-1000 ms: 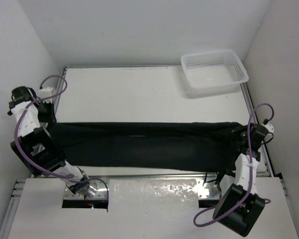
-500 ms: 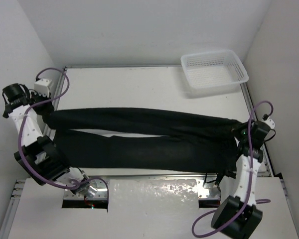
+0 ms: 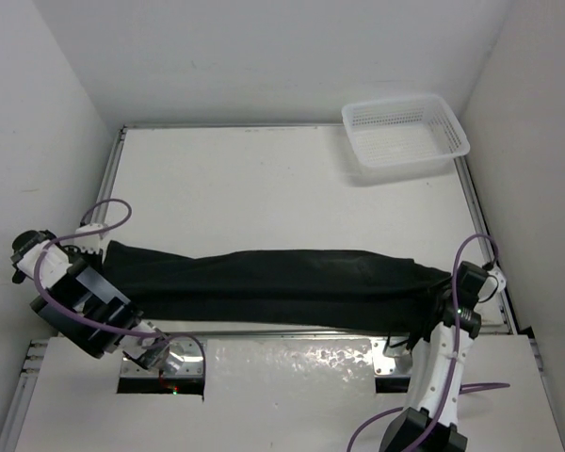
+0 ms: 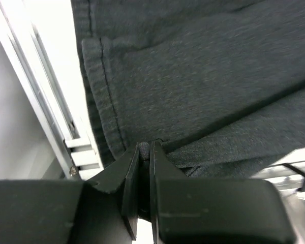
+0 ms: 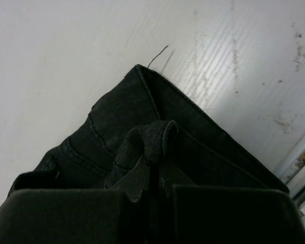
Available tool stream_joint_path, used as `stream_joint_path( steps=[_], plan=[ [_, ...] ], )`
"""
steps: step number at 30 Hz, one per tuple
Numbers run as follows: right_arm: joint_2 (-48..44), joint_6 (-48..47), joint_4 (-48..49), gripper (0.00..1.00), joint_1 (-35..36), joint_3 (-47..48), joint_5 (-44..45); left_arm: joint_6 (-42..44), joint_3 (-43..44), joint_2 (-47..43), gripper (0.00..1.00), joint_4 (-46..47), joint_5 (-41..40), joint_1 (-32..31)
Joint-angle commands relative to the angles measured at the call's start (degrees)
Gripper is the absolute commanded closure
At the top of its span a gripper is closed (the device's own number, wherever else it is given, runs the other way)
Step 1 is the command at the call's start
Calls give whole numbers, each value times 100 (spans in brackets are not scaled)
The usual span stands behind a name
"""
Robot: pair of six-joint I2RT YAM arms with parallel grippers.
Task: Fold and stack the trousers
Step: Fold the trousers
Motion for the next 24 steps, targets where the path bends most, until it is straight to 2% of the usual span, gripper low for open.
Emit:
stream_joint_path(
  steps=[1, 5, 8, 9, 10, 11, 12, 13, 14, 15, 16, 19, 20, 22, 23, 24],
  plan=[
    [139, -109, -473, 100, -35, 169, 1017, 525, -152, -169, 100, 618, -696, 142],
    [201, 110, -544, 100, -35, 125, 1009, 709, -170, -151, 100, 558, -1171, 178],
    [227, 154, -641, 100, -35, 178, 1105, 1025, -91, -247, 99, 120, -1067, 186],
    [245, 146, -667, 100, -35, 213, 1123, 1130, -65, -256, 97, -221, -1049, 186],
    [254, 154, -685, 99, -35, 222, 1132, 1418, -64, -248, 90, -399, -1040, 186],
    [271, 198, -720, 89, -35, 248, 1175, 1526, -117, -239, 83, -531, -1171, 186],
    [315, 242, -859, 56, -35, 353, 1245, 1614, -161, -230, 75, -628, -1329, 186],
    [341, 347, -965, 43, -35, 423, 1498, 1719, -213, -239, 67, -638, -1513, 186],
    [368, 400, -1062, 26, -35, 511, 1675, 1790, -275, -213, 64, -646, -1959, 195],
    [394, 470, -1245, 22, -35, 721, 1859, 1912, -275, -195, 62, -786, -2154, 213],
    [386, 497, -1299, 20, -35, 836, 2175, 2244, -110, -134, 60, -935, -2539, 291],
    [438, 261, -1309, 16, -35, 1442, 2633, 2826, 618, 50, 53, -1892, -2666, 546],
    [482, 129, -1239, 16, -35, 1626, 2765, 2854, 1317, 225, 52, -2103, -2492, 582],
    [631, -422, -818, 17, -17, 2049, 2662, 2488, 2006, 437, 50, -2211, -2158, 608],
    [675, -652, -564, 19, 9, 2128, 2174, 2276, 2567, 690, 50, -2150, -1573, 608],
    [719, -985, -48, 27, 44, 2181, 1786, 1665, 2764, 832, 52, -2028, -1280, 591]
  ],
)
